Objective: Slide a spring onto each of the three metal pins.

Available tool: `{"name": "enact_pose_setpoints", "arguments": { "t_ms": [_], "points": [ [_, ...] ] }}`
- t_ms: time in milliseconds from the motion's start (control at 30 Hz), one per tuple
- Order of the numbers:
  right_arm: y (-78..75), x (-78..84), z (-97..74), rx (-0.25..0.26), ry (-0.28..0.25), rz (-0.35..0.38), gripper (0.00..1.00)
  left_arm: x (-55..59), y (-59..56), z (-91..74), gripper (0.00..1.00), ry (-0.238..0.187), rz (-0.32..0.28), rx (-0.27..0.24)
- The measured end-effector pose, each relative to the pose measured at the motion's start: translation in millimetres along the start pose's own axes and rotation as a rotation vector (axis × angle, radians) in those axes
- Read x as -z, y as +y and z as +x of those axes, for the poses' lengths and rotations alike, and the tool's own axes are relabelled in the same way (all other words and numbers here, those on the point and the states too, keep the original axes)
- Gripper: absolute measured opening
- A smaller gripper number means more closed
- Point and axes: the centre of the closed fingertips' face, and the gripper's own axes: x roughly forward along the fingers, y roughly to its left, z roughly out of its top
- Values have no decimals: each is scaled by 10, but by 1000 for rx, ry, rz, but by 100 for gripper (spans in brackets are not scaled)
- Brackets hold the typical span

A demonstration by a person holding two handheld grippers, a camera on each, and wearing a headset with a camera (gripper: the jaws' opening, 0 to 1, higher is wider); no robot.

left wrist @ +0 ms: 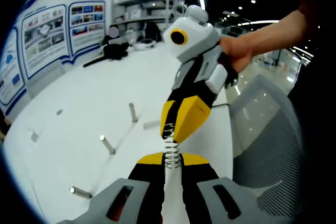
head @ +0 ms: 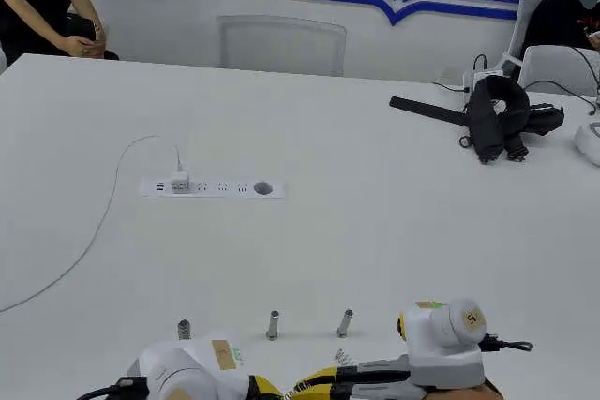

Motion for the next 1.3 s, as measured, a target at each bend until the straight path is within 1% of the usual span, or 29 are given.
{"name": "enact_pose_setpoints", "arguments": {
  "t_ms": [67, 100, 167, 333, 500, 567, 600, 700, 767, 900, 1100, 1233, 1300],
  "points": [
    [26, -22, -14, 0, 21, -30, 12, -45, -6, 5, 10, -22, -15, 18],
    [31, -27, -19, 2, 36, -44, 12, -57, -6, 8, 10, -26, -11, 22],
    [39, -46, -27, 7, 48, -62, 12, -77, 0, 13, 10, -31, -1, 23],
    [56, -91, -61, 20, 81, -114, 12, -150, -1, 23, 10, -56, -1, 32],
    [69, -119, -91, 30, 130, -178, 13, -210, -8, 28, 10, -76, 4, 45],
    [69, -114, -104, 29, 159, -211, 13, -230, -9, 29, 10, -80, 10, 48],
    [77, -82, -115, 22, 195, -234, 13, -246, -17, 31, 10, -86, 10, 54],
    [95, -63, -117, 17, 250, -300, 16, -275, -27, 37, 10, -92, 13, 58],
    [97, -64, -115, 15, 272, -324, 17, -288, -41, 46, 10, -92, 17, 63],
    [96, -57, -143, 5, 312, -348, 17, -309, -69, 57, 10, -93, 31, 72],
    [85, -35, -219, -3, 405, -439, 17, -366, -109, 59, 10, -106, 41, 90],
    [92, -44, -240, -11, 438, -478, 17, -397, -123, 57, 10, -111, 46, 100],
    [118, -28, -245, -23, 471, -498, 18, -403, -127, 61, 10, -112, 47, 106]
  ]
}}
